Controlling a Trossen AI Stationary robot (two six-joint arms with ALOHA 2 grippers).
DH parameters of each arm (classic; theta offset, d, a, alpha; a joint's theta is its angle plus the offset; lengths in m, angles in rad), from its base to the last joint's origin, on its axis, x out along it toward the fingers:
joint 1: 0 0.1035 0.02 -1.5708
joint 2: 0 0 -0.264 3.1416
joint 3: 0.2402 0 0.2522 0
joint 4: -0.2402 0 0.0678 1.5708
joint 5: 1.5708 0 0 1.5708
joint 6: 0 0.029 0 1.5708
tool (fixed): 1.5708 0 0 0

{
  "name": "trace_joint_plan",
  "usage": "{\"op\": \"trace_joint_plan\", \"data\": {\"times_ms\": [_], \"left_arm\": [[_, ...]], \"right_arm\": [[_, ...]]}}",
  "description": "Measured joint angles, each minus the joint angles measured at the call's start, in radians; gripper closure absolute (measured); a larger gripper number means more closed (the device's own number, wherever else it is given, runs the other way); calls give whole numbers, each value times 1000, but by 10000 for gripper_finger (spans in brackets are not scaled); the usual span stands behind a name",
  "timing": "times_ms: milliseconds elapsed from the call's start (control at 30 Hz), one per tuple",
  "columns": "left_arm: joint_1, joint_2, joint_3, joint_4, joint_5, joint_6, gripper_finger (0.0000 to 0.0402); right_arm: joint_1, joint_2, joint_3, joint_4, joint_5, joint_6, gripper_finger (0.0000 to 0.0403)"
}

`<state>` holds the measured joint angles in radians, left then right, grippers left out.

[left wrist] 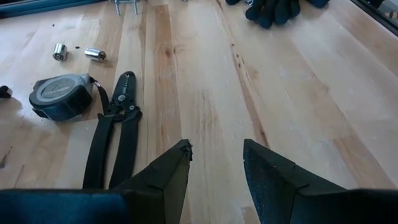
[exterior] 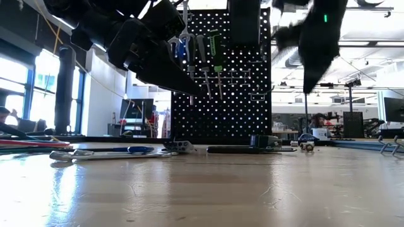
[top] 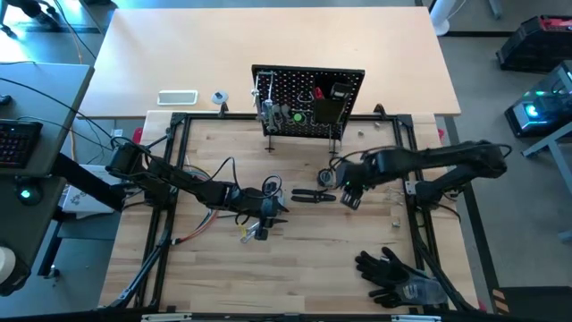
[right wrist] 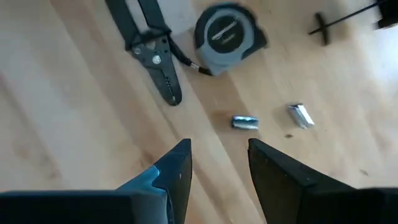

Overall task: Hang tools onto peg board
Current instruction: Hang the socket on the peg board

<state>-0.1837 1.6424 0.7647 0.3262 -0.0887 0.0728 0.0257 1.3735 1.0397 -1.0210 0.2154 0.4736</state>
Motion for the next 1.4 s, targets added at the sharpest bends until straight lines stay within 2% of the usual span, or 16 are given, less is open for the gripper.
{"op": "trace_joint_plan", "data": {"times_ms": [200, 367, 567, 867, 1133, 1400], "left_arm": [[0, 0, 0, -1, 0, 8, 260], [0, 0, 0, -5, 0, 7, 260], [0, 0, 0, -7, 0, 7, 260], [0, 0, 0, -7, 0, 8, 260], [0, 0, 0, -7, 0, 9, 260], [0, 0, 0, -7, 0, 8, 260]], "right_arm": [[-48, 0, -225, 224, 41, 1, 247], [-102, 0, -333, 346, 52, -7, 212], [-140, -9, -379, 444, 66, -50, 180], [-179, -14, -418, 478, 61, -82, 178], [-183, -11, -511, 638, -34, -55, 178], [-183, -16, -544, 664, -27, -27, 181]]}}
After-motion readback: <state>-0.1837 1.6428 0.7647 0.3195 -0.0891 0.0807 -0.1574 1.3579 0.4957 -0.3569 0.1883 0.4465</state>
